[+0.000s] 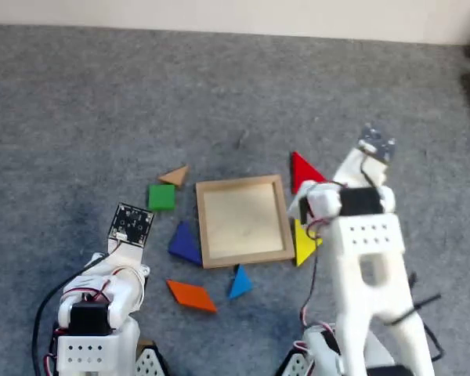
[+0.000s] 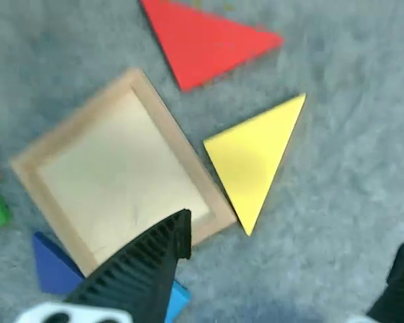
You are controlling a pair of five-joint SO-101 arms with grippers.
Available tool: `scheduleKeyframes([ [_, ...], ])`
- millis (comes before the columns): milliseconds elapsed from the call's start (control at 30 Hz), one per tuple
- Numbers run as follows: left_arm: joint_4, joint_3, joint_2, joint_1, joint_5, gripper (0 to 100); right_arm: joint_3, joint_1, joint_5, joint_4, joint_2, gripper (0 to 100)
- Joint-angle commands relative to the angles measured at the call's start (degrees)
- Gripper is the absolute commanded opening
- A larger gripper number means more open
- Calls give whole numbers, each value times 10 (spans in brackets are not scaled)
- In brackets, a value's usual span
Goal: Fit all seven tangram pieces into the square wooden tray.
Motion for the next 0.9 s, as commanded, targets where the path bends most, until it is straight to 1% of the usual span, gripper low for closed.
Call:
scheduleKeyframes([
  [0, 2, 11, -7, -7, 6, 5, -35, -23, -12, -54, 41, 434],
  [67, 2, 11, -7, -7, 6, 5, -35, -22, -14, -94, 65, 434],
  [167, 2, 11, -7, -7, 6, 5, -33, -22, -61, -134, 99, 434],
  [267, 2, 11, -7, -7, 6, 5, -36, -23, -97, -138, 143, 434],
  [433, 2, 11, -7, -7, 6, 5, -38, -22, -135, -138, 240, 434],
  [567, 2, 11, -7, -7, 6, 5, -44, -22, -137, -153, 298, 434],
  [767, 2, 11, -7, -7, 6, 5, -54, 0, -137, -195, 308, 428],
  [867, 2, 11, -7, -7, 6, 5, -51, 0, -136, -223, 308, 428],
])
